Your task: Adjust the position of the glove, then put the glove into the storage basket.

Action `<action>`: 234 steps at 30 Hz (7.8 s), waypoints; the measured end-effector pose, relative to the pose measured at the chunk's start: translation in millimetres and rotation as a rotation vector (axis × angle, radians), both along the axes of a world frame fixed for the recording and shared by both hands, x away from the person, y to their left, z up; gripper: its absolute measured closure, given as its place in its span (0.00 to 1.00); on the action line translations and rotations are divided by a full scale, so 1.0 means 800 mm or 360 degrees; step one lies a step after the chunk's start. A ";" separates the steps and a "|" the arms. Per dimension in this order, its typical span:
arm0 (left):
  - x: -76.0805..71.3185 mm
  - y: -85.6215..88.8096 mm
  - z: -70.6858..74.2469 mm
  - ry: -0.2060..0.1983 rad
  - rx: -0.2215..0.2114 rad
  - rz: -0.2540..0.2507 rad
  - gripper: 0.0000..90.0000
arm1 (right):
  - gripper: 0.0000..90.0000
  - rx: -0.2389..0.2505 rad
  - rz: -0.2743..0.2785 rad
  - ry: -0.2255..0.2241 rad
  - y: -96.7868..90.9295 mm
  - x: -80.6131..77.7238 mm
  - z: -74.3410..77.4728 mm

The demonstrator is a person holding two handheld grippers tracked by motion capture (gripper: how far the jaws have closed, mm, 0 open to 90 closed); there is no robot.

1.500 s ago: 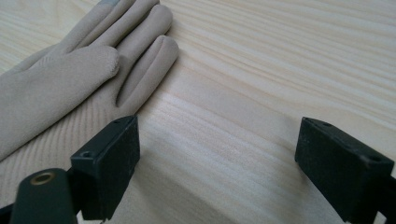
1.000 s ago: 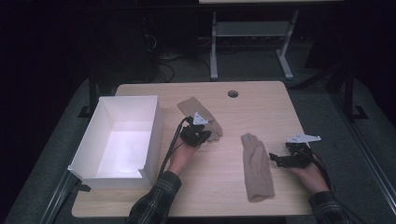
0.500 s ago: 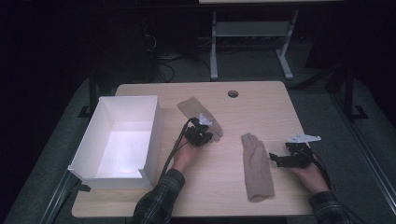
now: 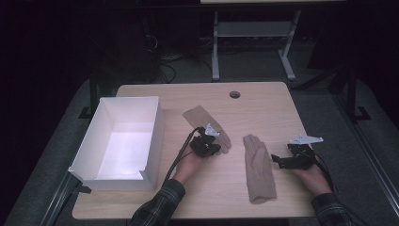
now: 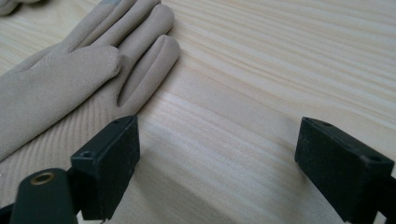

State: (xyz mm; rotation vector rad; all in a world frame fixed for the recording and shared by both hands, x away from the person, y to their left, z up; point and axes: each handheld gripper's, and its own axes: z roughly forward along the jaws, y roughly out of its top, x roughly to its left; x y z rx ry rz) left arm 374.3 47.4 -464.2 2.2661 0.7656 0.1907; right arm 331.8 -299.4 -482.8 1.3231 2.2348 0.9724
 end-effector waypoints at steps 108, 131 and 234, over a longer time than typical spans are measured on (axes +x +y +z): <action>-0.086 -0.030 0.045 -0.0039 0.0042 -0.0245 1.00 | 0.15 -0.0003 0.0021 -0.0012 0.001 -0.001 0.000; -0.046 -0.054 0.010 -0.0018 0.0175 -0.0215 1.00 | 0.15 -0.0003 0.0025 -0.0010 0.001 -0.002 0.000; -0.019 0.073 0.044 0.0089 -0.0322 0.0261 0.96 | 1.00 0.0112 0.0662 0.0165 0.045 -0.032 0.021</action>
